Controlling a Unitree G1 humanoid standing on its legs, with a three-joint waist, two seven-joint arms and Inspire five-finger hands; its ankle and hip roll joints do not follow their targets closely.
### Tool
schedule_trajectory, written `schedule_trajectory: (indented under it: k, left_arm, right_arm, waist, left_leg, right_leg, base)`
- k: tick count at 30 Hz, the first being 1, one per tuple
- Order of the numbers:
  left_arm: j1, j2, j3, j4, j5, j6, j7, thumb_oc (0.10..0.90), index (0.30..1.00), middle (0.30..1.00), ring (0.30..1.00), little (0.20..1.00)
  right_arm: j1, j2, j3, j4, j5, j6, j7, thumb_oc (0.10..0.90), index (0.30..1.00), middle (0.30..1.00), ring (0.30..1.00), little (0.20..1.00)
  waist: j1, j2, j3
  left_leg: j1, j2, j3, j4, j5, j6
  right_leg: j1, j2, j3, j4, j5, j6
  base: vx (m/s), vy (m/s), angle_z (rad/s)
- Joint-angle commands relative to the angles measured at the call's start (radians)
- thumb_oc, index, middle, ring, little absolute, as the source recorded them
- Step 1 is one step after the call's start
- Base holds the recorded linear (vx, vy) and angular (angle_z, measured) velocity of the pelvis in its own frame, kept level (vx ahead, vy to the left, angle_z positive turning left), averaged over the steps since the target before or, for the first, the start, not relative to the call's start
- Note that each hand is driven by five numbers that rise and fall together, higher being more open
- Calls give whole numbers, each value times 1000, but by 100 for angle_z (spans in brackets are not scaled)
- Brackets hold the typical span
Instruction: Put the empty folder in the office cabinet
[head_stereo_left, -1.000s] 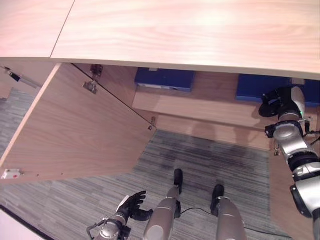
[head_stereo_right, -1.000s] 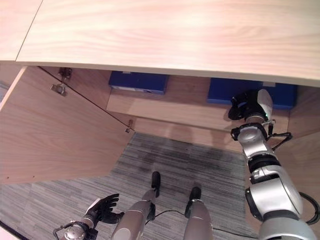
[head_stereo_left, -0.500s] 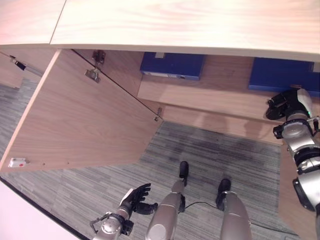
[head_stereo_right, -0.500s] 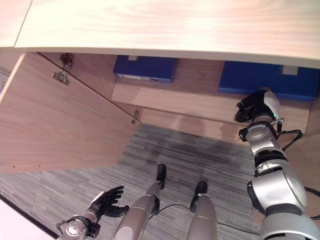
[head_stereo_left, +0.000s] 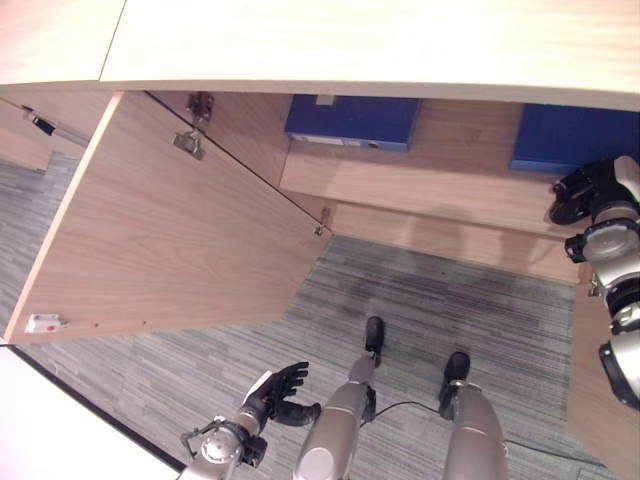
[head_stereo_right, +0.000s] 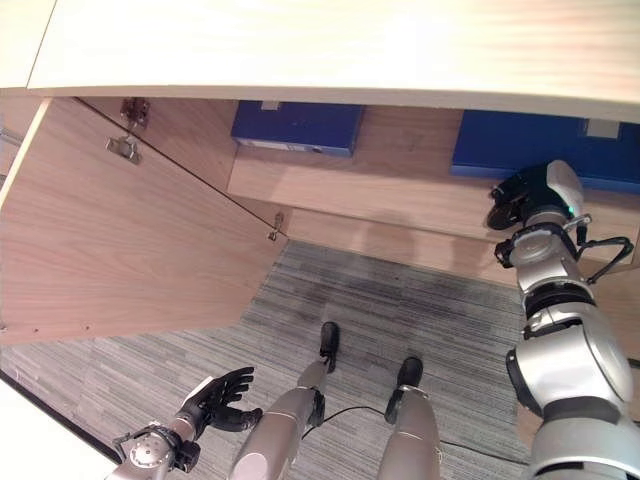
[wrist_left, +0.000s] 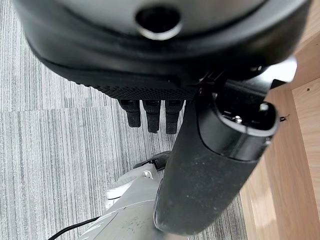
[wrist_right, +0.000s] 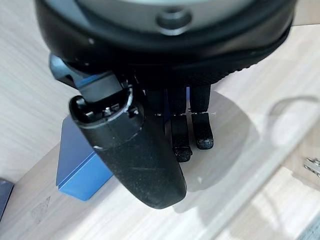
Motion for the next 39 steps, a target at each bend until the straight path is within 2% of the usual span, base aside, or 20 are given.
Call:
schedule_trajectory:
  k: [1,9,15,25,30,33,34,35,36,37,38,39]
  left_arm:
    - [-9,119,-49,-14,-17,-21,-12,800,900,900,900,900]
    - [-9,138,-45,4,-22,-17,-19,800,900,900,900,900]
    - [-11,142,-42,17,-16,-18,-19,800,900,900,900,900]
    - [-24,125,-33,57,-5,-15,-4,800,900,900,900,900]
    - [-34,78,1,100,15,-8,20,800,900,900,900,900]
    - [-34,38,39,142,33,-1,37,800,900,900,900,900]
    - [-31,23,50,158,47,2,44,800,900,900,900,900]
    - [-29,11,57,172,54,4,48,800,900,900,900,900]
    - [-21,-8,70,187,68,8,53,800,900,900,900,900]
    - [-21,-8,69,187,68,8,53,800,900,900,900,900]
    - [-16,-42,92,227,98,15,64,800,900,900,900,900]
    - [-15,-57,98,253,120,17,72,800,900,900,900,900]
  right_arm:
    - [-175,-131,76,-9,-45,-22,-50,400,300,300,300,300]
    - [-339,-159,169,-1,-50,-18,-52,400,300,300,300,300]
    - [-379,-155,186,-6,-39,-18,-55,400,300,300,300,300]
    - [-334,-123,118,-72,35,-38,-81,400,300,300,300,300]
    - [-62,-25,-119,-299,105,-80,-159,400,300,300,300,300]
    - [131,61,-228,-443,77,-98,-172,408,312,312,312,312]
    - [202,93,-248,-494,52,-101,-171,762,844,844,844,844]
    - [272,130,-266,-541,37,-103,-165,800,900,900,900,900]
    - [363,170,-290,-600,24,-108,-150,800,900,900,900,900]
    - [365,170,-291,-601,24,-107,-150,800,900,900,900,900]
    - [501,224,-319,-674,-3,-117,-132,800,900,900,900,900]
    - [572,256,-335,-705,-10,-117,-120,800,900,900,900,900]
  waist:
    - [40,-16,1]
    - [52,-29,-17]
    - [55,-35,-21]
    - [50,-50,-28]
    - [31,-75,-30]
    - [10,-93,-43]
    - [0,-101,-47]
    - [-7,-106,-51]
    - [-21,-114,-57]
    - [-20,-114,-57]
    - [-48,-132,-71]
    - [-60,-140,-82]
  left_leg:
    - [145,12,-29,25,-137,-33]
    - [147,10,-41,21,-136,-33]
    - [154,9,-49,15,-133,-34]
    - [174,3,-55,12,-139,-33]
    - [204,7,-47,28,-159,-26]
    - [231,12,-43,24,-162,-22]
    - [246,14,-41,19,-161,-22]
    - [260,17,-38,14,-163,-21]
    - [279,18,-34,7,-167,-19]
    - [280,18,-34,7,-167,-19]
    - [307,19,-25,-1,-170,-15]
    - [324,18,-23,-6,-173,-13]
  right_leg:
    - [25,-4,110,-81,-25,125]
    - [24,-4,108,-76,-28,125]
    - [35,-4,101,-79,-28,123]
    - [67,-5,99,-93,-26,122]
    - [129,2,102,-126,-19,123]
    - [168,8,98,-162,5,126]
    - [184,8,96,-170,8,128]
    - [197,7,93,-176,10,130]
    - [217,7,91,-184,13,133]
    - [218,8,91,-184,14,133]
    - [242,7,89,-193,23,140]
    - [262,6,83,-201,26,143]
  base:
    - [0,0,0]
    - [20,-2,-3]
    - [16,-1,5]
    - [1,2,0]
    - [-10,11,5]
    - [11,29,4]
    - [31,39,1]
    - [34,47,-1]
    - [27,31,5]
    - [63,72,9]
    - [58,86,9]
    - [71,125,15]
